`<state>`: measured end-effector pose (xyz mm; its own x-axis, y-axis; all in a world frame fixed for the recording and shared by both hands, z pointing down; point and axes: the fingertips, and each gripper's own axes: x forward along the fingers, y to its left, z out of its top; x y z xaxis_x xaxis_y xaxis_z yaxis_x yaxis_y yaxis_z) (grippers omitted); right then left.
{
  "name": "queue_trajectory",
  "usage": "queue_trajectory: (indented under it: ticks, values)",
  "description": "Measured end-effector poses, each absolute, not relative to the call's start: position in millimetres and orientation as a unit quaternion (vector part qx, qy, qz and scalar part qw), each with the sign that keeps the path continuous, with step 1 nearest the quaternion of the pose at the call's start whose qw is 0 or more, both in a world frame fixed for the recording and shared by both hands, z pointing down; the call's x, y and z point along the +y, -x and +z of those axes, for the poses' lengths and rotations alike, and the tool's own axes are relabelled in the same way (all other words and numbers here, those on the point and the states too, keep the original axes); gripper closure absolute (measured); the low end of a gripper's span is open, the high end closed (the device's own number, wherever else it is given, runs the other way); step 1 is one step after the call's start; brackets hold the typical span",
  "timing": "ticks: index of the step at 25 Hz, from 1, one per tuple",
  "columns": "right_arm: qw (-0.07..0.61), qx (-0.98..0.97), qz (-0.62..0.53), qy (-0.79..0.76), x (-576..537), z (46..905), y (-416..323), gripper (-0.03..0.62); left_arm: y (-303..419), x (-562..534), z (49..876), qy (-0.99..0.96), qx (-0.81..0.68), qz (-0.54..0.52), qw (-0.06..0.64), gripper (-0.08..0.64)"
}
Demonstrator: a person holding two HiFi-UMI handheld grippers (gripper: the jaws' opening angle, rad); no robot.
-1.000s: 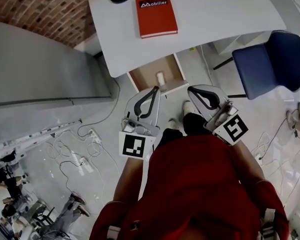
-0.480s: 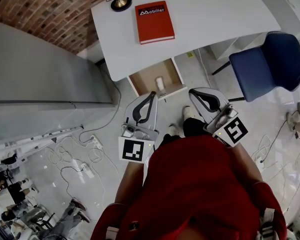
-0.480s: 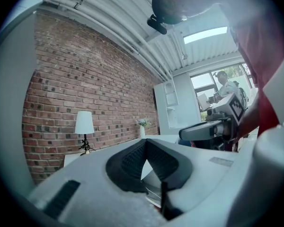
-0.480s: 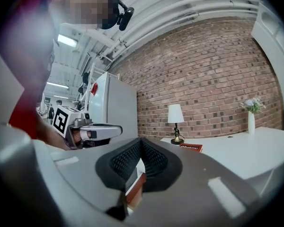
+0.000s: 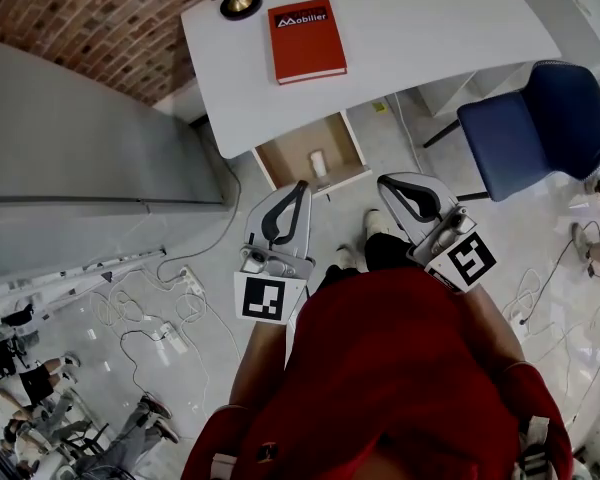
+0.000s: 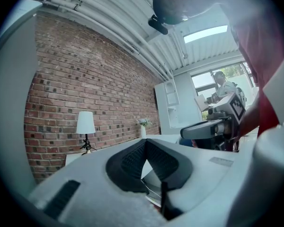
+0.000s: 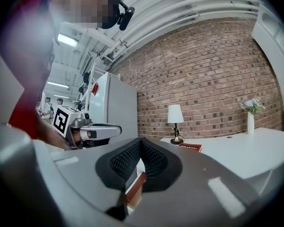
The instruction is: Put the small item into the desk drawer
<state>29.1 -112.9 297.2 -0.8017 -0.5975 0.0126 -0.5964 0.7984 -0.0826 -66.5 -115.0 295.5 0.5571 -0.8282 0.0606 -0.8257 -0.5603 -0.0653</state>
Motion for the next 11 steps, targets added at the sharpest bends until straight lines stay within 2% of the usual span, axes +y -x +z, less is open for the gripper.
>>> queue_trajectory:
  ticks: [11]
  values:
    - [0.009, 0.947, -0.042, 0.318, -113.7, 298.3, -31.0, 0.58, 66.5, -117.0, 295.2, 0.882, 0.468, -0.042, 0.019, 0.557]
